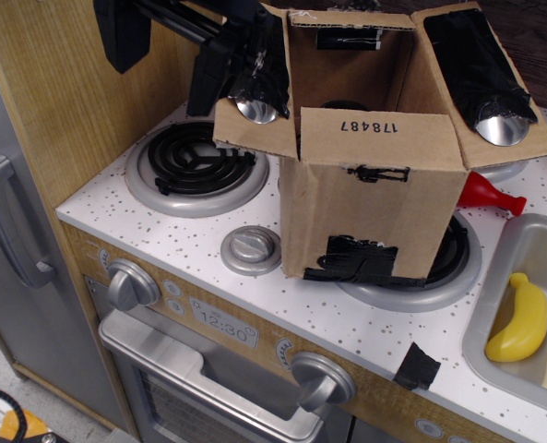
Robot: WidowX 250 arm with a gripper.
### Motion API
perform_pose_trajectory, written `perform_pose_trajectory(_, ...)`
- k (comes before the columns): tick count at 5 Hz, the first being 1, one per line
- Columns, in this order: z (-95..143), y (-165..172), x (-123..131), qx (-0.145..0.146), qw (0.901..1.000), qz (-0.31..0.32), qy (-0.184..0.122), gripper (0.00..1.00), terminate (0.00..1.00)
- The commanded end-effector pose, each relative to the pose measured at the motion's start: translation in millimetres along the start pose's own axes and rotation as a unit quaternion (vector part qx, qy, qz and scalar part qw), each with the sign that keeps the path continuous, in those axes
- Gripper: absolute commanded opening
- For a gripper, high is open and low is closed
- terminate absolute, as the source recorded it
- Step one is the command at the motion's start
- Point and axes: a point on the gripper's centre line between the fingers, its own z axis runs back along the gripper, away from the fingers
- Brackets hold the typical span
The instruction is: Close small4fbox flaps
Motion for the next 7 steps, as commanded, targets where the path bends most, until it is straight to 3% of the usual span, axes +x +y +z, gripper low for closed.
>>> perform_pose_trajectory(1,0,0,0,0.000,1.0000,0.000,0.000,1.00,0.00)
perform_pose_trajectory(2,-9,-4,-7,-0.012,0.9997,0.019,0.002,1.00,0.00)
perform_pose_trajectory(5,-41,3,-11,-0.042,0.9981,0.022,-0.040,1.00,0.00)
perform_pose_trajectory(7,-61,18,-2,-0.033,0.9959,0.011,-0.083,1.00,0.00)
